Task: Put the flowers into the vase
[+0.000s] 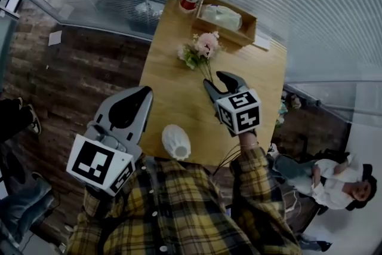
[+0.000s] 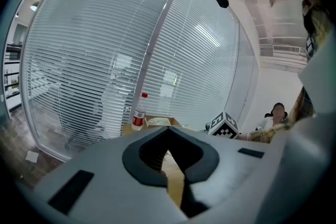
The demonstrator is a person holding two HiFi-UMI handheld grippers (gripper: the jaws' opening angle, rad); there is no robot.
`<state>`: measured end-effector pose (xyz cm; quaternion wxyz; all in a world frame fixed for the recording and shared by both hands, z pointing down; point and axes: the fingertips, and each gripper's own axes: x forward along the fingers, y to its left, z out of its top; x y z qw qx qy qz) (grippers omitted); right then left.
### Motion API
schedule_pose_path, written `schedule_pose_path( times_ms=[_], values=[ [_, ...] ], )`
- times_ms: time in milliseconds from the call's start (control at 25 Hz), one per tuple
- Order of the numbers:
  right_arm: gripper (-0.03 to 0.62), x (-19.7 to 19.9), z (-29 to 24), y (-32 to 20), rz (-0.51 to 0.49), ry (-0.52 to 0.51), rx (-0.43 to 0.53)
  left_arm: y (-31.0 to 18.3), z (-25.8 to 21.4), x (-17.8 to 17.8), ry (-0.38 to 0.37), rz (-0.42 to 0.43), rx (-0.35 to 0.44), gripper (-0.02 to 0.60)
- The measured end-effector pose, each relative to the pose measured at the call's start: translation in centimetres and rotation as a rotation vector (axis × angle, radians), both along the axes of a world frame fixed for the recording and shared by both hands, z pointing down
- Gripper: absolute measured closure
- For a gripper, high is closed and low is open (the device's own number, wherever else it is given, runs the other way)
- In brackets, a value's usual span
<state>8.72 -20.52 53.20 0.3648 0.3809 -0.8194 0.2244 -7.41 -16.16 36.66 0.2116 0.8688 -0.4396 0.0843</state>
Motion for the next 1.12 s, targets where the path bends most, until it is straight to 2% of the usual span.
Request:
schedule_pose_path(
  times_ms=[200, 640, 1000, 1120],
  values=[
    [0.430, -0.3, 2.6, -1.1, -0.016, 0.047, -0.031, 0.3, -0.3, -0.7, 0.006, -0.029, -0.003, 0.571],
    [0.430, 0.4, 6.6, -3.4, 0.026, 0.121, -0.075, 0.3, 0.1, -1.5, 0.006, -0.054, -0.020, 0.572],
    [0.433, 0.3, 8.2, -3.7, 0.070, 0.117, -0.072, 0.5, -0.3, -1.7, 0.019, -0.063, -0.024, 0.571],
    [0.464, 0.1, 8.0, -3.7, 0.071, 0.115, -0.061, 0.3, -0.6, -1.7, 0.019, -0.059, -0.020, 0.571]
  ],
)
